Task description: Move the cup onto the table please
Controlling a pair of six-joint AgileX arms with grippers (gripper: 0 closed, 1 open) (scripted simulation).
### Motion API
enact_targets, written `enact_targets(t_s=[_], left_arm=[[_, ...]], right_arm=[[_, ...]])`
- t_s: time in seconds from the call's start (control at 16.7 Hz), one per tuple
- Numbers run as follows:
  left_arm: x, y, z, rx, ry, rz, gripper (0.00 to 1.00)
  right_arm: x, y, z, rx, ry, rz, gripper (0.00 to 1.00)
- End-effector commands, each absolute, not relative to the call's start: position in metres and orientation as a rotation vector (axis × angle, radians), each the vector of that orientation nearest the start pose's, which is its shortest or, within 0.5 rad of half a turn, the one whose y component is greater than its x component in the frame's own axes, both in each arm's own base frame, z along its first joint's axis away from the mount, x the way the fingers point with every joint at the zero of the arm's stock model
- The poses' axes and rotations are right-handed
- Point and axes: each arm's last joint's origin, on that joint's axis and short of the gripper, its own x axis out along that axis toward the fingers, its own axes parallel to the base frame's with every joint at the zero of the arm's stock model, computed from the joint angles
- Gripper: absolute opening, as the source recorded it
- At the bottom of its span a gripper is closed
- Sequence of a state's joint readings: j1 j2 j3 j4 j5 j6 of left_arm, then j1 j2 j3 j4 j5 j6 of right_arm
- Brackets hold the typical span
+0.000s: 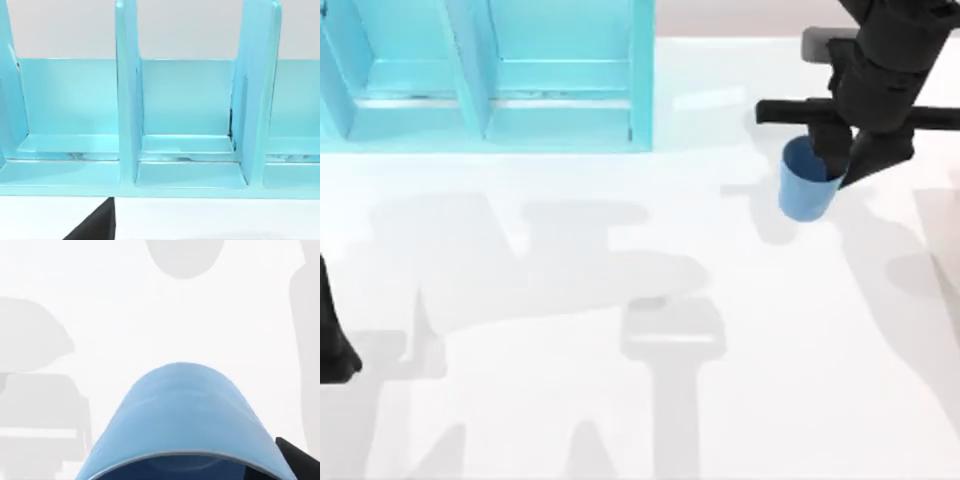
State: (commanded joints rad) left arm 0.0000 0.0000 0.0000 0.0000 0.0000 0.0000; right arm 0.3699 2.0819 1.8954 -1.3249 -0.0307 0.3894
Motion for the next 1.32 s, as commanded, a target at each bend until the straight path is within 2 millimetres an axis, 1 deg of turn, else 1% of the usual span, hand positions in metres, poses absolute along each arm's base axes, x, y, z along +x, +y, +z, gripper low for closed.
enact_targets(t_s=[0.24, 0.3, 0.72, 0.78, 0.96, 1.32], left_arm=[[0.106, -0.001, 0.160, 0.000, 0.000, 0.000, 1.00], [0.106, -0.001, 0.160, 0.000, 0.000, 0.000, 1.00], [0.106, -0.001, 0.160, 0.000, 0.000, 0.000, 1.00], [0.106, -0.001, 0.160, 0.000, 0.000, 0.000, 1.00], [0.106, -0.001, 0.160, 0.000, 0.000, 0.000, 1.00], [0.106, -0.001, 0.160, 0.000, 0.000, 0.000, 1.00]], right_arm=[[0.383, 0.154, 0.244, 0.054, 1.528, 0.033, 0.00], [0.383, 0.155, 0.240, 0.053, 1.530, 0.033, 0.00], [0.385, 0.166, 0.185, 0.051, 1.523, 0.035, 0.00], [0.384, 0.167, 0.181, 0.049, 1.527, 0.033, 0.00], [0.384, 0.167, 0.181, 0.049, 1.528, 0.033, 0.00], [0.384, 0.167, 0.181, 0.049, 1.528, 0.033, 0.45]])
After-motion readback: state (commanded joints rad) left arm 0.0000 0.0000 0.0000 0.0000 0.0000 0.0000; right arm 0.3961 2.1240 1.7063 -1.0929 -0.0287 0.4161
